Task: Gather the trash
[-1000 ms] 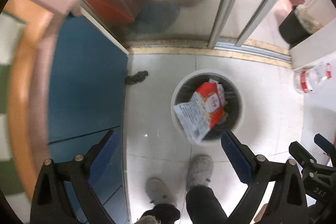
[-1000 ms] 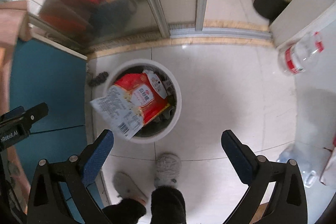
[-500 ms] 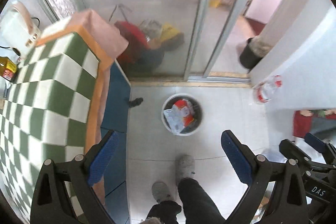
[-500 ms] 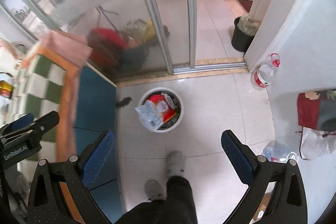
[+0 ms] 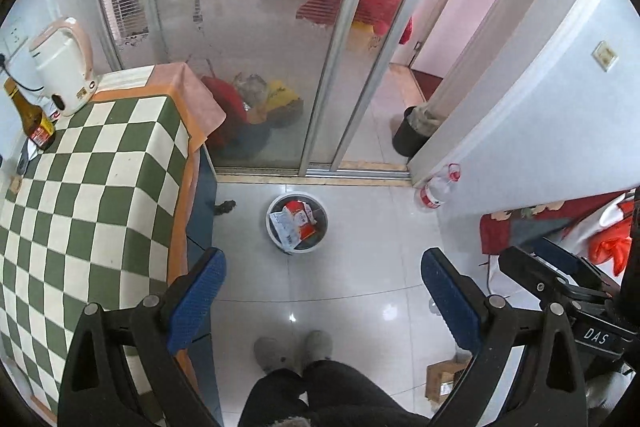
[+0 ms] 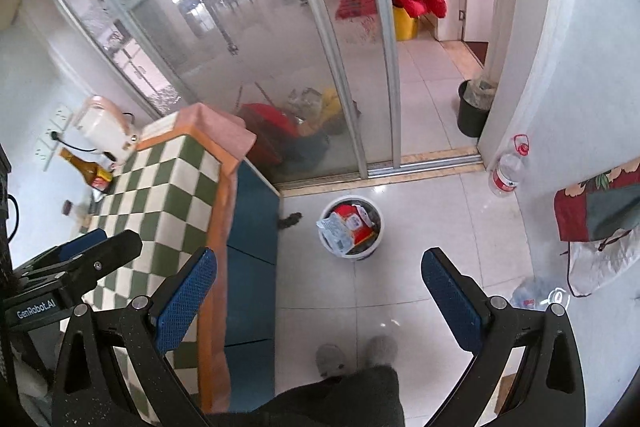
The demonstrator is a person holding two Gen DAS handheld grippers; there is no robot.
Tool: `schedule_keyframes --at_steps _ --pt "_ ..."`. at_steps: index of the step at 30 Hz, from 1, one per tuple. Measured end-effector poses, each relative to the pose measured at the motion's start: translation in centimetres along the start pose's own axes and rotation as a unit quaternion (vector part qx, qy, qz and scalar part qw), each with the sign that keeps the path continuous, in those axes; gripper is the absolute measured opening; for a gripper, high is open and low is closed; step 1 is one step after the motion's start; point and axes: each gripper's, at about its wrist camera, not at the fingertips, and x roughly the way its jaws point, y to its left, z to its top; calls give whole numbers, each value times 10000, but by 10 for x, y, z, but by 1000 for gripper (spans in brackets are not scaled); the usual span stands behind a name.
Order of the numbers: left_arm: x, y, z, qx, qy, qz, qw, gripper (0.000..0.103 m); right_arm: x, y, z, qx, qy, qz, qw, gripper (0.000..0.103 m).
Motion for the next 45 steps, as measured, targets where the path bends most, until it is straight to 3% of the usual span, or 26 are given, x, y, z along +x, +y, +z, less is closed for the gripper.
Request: schedule_keyframes --at_steps 10,30,45 --pt "-23 -9 -16 -191 -248 -22 9995 102 -31 -6 -2 -170 4 250 9995 103" --pt "-28 -8 -24 -405 -244 41 9989 103 -16 -15 6 -377 210 308 9986 103" --pt "-24 -10 -31 -414 -14 -191 9990 103 -13 -20 -2 -277 376 535 9975 103"
